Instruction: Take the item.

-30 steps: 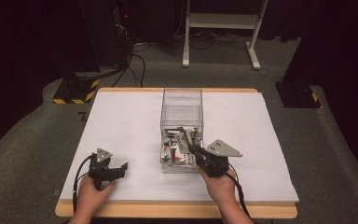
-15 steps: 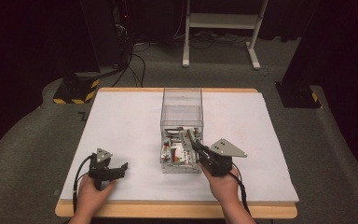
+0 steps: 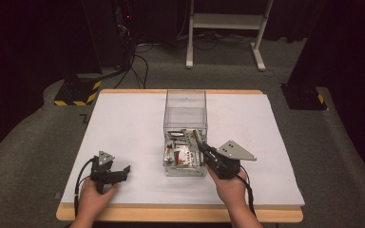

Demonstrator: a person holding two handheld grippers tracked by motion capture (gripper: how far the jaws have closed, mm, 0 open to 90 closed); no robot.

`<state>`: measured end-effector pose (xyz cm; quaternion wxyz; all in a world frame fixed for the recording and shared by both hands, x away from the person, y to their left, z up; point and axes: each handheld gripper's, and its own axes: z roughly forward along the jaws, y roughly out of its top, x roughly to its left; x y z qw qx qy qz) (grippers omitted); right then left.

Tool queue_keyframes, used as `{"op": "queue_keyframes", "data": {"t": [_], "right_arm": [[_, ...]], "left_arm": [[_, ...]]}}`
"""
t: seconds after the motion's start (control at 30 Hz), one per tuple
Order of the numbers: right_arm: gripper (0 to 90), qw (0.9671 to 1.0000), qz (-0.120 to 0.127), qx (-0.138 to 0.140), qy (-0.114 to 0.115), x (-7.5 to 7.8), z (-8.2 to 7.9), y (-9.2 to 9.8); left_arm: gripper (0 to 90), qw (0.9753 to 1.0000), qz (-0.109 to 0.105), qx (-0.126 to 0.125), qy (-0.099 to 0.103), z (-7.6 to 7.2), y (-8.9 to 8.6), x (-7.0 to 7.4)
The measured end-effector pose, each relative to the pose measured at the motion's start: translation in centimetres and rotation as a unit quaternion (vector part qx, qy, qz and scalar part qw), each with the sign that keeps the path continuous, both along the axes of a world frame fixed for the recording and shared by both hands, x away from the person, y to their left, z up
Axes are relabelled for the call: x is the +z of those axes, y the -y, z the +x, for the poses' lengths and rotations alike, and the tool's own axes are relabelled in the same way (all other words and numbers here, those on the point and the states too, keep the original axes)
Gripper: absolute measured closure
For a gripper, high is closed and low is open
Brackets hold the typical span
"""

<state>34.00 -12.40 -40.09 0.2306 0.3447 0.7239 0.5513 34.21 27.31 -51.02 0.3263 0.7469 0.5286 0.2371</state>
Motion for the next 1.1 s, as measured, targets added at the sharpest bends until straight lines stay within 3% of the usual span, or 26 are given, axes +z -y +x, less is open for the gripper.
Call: {"op": "queue_keyframes", "data": {"t": [0.4, 0.67, 0.77, 1.1], "right_arm": [[88.3, 0.9996, 0.017, -0.024, 0.004, 0.6, 0.5, 2.1], [88.2, 0.9983, 0.03, -0.049, 0.005, 1.0, 1.1, 3.9], [88.2, 0.9969, 0.035, -0.069, 0.011, 1.3, 1.4, 5.0], [88.1, 0.9942, 0.019, -0.105, 0.016, 0.8, 2.3, 6.6]], "left_arm": [[13.8, 1.0, 0.0, 0.0, 0.0, 0.0, 0.0, 0.0], [13.8, 1.0, 0.0, 0.0, 0.0, 0.0, 0.0, 0.0], [13.8, 1.0, 0.0, 0.0, 0.0, 0.0, 0.0, 0.0], [13.8, 1.0, 0.0, 0.0, 0.0, 0.0, 0.0, 0.0]]}}
